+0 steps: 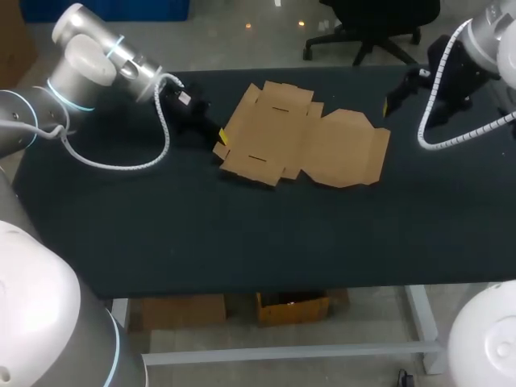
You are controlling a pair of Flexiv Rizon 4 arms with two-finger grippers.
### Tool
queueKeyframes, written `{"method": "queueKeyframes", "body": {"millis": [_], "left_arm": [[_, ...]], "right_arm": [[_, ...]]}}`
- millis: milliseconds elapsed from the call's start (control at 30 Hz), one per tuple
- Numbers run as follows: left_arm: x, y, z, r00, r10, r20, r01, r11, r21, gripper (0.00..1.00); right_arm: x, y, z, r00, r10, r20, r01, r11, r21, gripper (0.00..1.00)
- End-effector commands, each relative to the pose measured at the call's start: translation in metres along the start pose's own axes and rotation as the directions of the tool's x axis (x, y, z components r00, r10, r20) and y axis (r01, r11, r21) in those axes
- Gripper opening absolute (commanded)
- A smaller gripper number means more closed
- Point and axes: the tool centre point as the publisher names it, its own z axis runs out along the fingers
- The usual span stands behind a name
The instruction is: Assemble the packaging by folding the flat box into shape, placing the metal phone stand inside, and closing the box properly
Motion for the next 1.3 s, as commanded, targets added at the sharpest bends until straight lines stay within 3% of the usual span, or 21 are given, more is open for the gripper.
{"method": "queueKeyframes", "body": {"millis": [33,300,500,633,733,833,900,933,1000,1300], "left_arm": [[0.004,0.007,-0.005,1.0,0.004,0.007,-0.004,1.0,0.019,0.0],[0.012,0.029,-0.011,0.999,0.0,0.049,-0.004,0.997,0.077,0.0],[0.007,0.047,-0.015,0.997,-0.046,0.061,0.037,0.989,0.145,0.0],[0.003,0.053,-0.015,0.996,-0.057,0.072,0.047,0.989,0.142,0.0],[0.002,0.06,-0.016,0.995,-0.068,0.077,0.057,0.989,0.135,0.22],[0.003,0.066,-0.016,0.995,-0.07,0.075,0.059,0.99,0.131,0.59],[0.002,0.067,-0.016,0.994,-0.071,0.084,0.06,0.989,0.132,0.72],[0.001,0.067,-0.016,0.993,-0.074,0.087,0.062,0.989,0.134,0.85],[0.0,0.066,-0.018,0.992,-0.076,0.105,0.061,0.988,0.142,1.0],[0.001,0.045,-0.028,0.986,-0.054,0.156,0.027,0.985,0.169,1.0]], "right_arm": [[0.002,0.001,-0.001,1.0,-0.001,0.002,0.001,1.0,0.007,1.0],[0.004,0.001,-0.001,1.0,-0.005,-0.001,0.005,1.0,0.004,1.0],[0.006,0.001,0.0,1.0,-0.01,-0.005,0.01,1.0,0.004,1.0],[0.006,0.001,0.0,1.0,-0.012,-0.007,0.012,1.0,0.004,1.0],[0.007,0.001,0.0,1.0,-0.014,-0.01,0.014,1.0,0.001,1.0],[0.007,0.0,0.001,1.0,-0.014,-0.012,0.014,1.0,0.0,1.0],[0.007,-0.001,0.001,1.0,-0.013,-0.013,0.013,1.0,0.002,1.0],[0.007,-0.001,0.001,1.0,-0.014,-0.013,0.014,1.0,0.002,1.0],[0.008,-0.001,0.001,1.0,-0.015,-0.014,0.015,1.0,0.003,1.0],[0.009,-0.002,0.0,1.0,-0.018,-0.017,0.018,1.0,-0.002,1.0]]}}
